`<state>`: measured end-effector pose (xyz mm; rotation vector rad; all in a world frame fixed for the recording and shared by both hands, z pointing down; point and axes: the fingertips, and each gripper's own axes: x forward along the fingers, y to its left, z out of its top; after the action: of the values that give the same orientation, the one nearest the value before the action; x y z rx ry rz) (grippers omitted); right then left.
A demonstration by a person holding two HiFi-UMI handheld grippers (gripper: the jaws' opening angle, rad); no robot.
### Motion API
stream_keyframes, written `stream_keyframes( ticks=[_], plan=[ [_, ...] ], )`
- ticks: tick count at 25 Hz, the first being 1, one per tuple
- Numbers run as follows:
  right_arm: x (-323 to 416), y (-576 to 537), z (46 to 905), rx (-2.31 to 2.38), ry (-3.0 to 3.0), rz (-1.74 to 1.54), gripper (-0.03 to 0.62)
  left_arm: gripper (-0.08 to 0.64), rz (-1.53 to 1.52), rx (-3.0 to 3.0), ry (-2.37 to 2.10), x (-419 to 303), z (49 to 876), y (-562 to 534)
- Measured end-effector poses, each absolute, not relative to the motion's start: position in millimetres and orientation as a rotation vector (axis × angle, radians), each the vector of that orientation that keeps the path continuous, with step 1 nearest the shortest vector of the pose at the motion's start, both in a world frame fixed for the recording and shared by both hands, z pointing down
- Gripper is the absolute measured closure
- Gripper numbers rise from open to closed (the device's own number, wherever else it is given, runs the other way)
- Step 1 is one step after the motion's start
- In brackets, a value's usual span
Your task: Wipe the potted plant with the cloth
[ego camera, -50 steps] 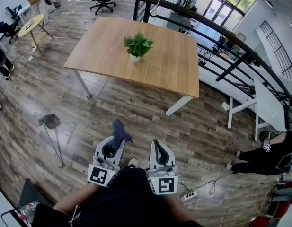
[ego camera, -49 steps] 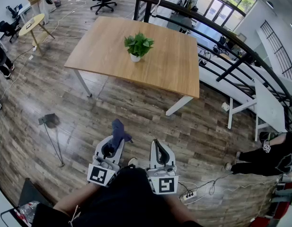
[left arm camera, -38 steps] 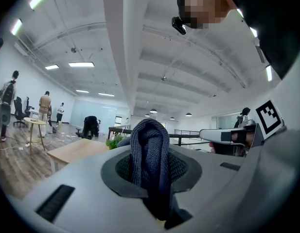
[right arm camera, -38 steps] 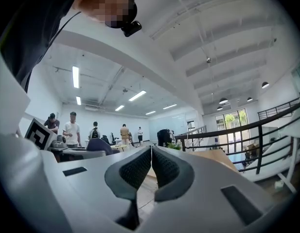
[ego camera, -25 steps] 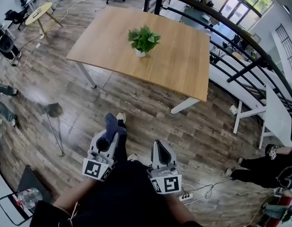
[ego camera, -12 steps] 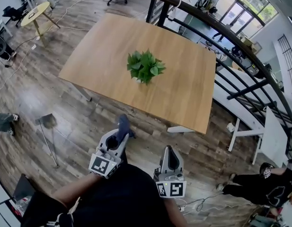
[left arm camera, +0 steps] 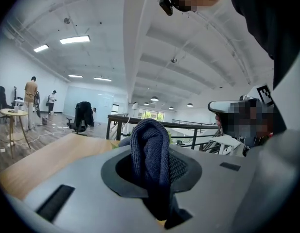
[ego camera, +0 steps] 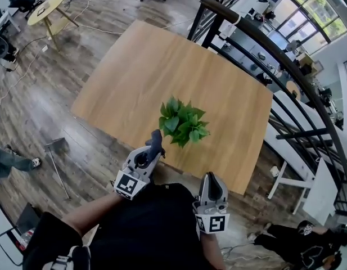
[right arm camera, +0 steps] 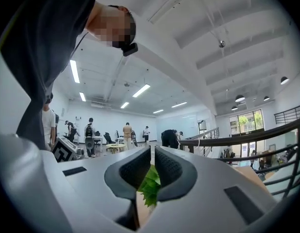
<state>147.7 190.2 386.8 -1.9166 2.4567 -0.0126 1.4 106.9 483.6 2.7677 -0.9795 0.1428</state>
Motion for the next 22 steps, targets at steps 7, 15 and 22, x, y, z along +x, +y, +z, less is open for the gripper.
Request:
stream_keyframes(
  ticks=[7,15,22],
  plan=[
    [159,136,412,-1.785,2.634,0.053,0.571,0.471,0.150,2.712,-1.148,1,504,59],
    [172,110,486,-1.729,2.834,-0.079,0.553,0.471,0.213,2.431,-1.279,-22,552,24],
    [173,100,596,-1.796,2.980,-0.432,0.376,0.471,0.461,2.479,-1.070,-18,624,3]
  ],
)
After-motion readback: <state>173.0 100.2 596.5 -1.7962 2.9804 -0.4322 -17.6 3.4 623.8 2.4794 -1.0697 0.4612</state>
